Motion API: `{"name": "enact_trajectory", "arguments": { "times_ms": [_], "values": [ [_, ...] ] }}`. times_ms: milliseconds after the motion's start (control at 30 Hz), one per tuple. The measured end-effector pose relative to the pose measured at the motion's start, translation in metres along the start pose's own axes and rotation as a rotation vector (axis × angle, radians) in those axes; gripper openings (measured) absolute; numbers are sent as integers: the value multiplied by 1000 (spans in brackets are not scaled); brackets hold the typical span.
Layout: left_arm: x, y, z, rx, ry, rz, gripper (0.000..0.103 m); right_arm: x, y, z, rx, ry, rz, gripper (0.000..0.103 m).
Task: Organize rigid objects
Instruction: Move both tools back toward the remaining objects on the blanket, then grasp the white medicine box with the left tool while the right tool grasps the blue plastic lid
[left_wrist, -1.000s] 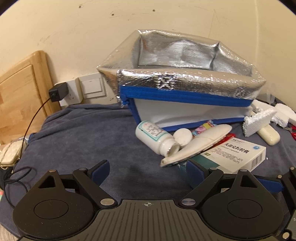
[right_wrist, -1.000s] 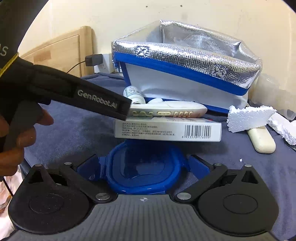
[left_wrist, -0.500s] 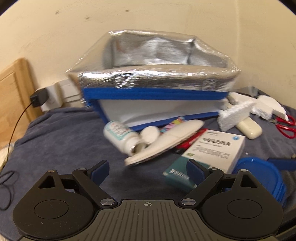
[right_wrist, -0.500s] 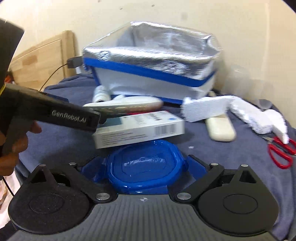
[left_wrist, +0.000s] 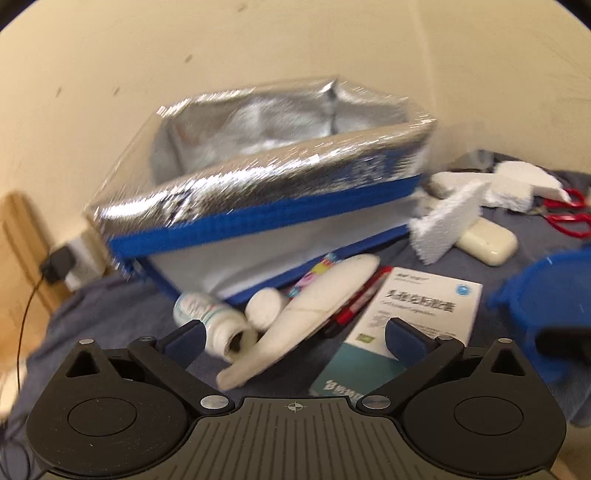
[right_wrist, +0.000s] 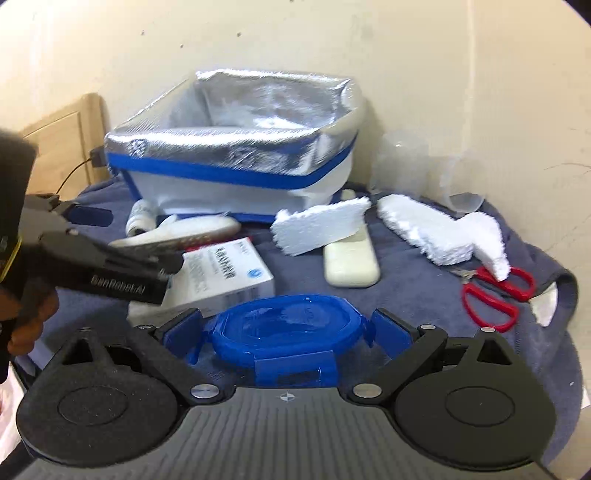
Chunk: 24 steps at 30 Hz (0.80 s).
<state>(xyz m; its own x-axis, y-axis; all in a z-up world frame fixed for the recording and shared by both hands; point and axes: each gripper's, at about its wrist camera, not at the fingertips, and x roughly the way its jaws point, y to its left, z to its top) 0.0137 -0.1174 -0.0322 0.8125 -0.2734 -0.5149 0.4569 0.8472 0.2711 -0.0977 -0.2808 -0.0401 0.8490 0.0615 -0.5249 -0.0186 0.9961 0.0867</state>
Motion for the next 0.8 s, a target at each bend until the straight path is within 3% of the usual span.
{"name": "enact_trajectory", "arguments": {
  "times_ms": [300,433,600,700,733,800],
  "values": [
    [-22,-20,-6,138,-66,-173,103,4,-13,5,44,-16,-17,97],
    [-5,-28,-9,195,-21,-170,103,6,-16,7,62,-20,-15,97],
    [1,-26,-8,183,-24,-207,103,7,-18,9,68,-25,-15,97],
    [2,-27,-7,167,-23,-223,94,6,-18,11,73,-31,-21,97],
    [-1,-27,-8,168,-26,-240,78,6,-19,12,76,-33,-23,97],
    [-3,-29,-7,155,-15,-266,75,5,-19,13,80,-37,-28,97]
  ]
}}
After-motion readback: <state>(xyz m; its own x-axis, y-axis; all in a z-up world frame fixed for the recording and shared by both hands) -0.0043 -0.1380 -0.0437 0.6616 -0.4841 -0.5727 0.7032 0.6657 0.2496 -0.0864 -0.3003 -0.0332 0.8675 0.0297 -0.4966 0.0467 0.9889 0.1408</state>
